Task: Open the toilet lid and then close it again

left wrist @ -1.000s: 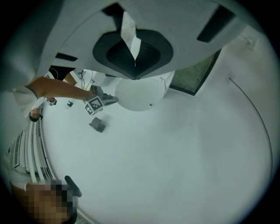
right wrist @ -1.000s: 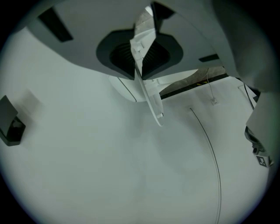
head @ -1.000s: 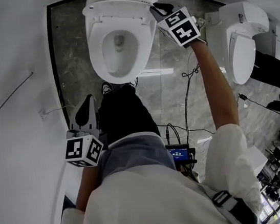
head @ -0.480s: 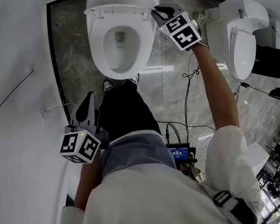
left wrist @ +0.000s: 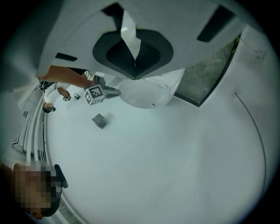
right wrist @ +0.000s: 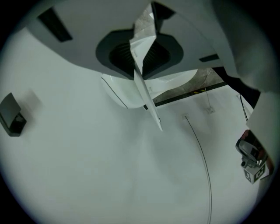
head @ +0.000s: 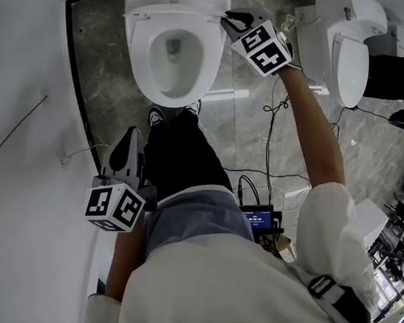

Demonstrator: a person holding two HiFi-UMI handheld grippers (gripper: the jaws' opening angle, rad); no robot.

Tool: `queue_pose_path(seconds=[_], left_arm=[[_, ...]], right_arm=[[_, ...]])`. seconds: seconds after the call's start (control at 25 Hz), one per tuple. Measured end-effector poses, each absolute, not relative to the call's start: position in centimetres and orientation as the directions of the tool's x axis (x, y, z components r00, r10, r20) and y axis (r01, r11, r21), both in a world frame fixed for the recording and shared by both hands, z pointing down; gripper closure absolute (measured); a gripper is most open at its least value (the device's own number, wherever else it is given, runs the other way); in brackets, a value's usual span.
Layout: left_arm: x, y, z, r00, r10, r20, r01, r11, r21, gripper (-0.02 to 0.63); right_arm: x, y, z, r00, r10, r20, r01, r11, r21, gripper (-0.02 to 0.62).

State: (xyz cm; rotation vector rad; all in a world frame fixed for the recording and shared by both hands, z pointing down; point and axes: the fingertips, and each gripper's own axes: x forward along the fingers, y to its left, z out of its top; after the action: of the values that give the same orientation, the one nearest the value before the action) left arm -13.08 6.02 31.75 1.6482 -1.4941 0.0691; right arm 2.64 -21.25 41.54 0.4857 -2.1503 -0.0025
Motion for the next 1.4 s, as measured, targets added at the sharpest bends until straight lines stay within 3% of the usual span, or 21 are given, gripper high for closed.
queue_pose_path(seconds=[1.4], left_arm=[[-16.4,12.5,32.6,0.329,-0.760,0.561,-0.820,0.064,0.569,0.600]], right_arm=[[3.1,-10.0,45.6,-0.380,-0.384,0.841,-0.241,0.919,0.311,0.537]])
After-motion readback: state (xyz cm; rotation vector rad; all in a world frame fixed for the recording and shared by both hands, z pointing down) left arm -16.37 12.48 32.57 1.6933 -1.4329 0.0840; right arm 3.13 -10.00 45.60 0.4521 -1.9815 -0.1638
